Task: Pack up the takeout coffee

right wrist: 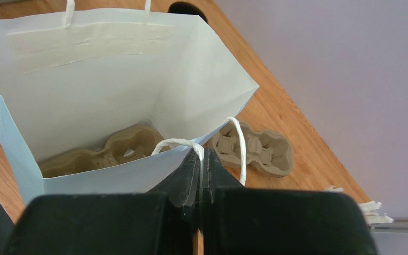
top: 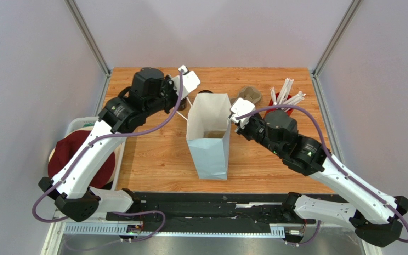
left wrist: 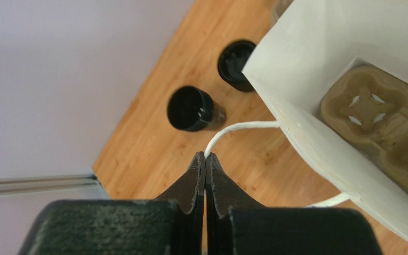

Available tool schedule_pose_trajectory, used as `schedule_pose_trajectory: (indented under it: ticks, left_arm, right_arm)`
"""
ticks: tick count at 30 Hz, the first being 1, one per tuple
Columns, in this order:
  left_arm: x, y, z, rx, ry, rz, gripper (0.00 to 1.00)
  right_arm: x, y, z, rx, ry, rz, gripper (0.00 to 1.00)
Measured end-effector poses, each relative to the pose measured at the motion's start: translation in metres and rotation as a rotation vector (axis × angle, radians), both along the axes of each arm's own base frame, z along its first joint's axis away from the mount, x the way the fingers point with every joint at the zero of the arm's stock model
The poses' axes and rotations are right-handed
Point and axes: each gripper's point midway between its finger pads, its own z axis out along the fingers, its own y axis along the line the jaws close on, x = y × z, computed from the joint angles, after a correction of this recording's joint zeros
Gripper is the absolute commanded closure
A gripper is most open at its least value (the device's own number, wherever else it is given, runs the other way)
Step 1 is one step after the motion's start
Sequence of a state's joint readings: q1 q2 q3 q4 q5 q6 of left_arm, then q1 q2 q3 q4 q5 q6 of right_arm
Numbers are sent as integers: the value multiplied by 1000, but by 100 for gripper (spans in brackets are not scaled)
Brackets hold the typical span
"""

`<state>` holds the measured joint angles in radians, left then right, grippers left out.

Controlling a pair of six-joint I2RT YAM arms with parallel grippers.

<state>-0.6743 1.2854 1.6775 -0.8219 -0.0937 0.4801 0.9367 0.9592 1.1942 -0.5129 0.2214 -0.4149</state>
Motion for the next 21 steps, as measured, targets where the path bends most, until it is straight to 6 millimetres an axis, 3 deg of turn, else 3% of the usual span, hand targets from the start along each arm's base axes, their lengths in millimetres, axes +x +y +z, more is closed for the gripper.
schedule_pose_trajectory:
  ticks: [6,8,12,17,21]
  left_arm:
    - [-4,2,-81,109,154,0,100]
    - [-6,3,-88,119,169,1,100]
    - [-3,2,-65,90,125,1,100]
    - [3,0,0,19,-3,-4,100]
    - [1,-1,42,-21,-91,-29,100]
  right_arm:
    - [-6,2,-92,-151,142,25,100]
    - [-8,1,-100,-167,158,31,100]
    - [-8,3,-84,-131,136,39,100]
    - [-10,8,-56,-77,104,66,100]
    - [-15,12,-57,-67,112,104,100]
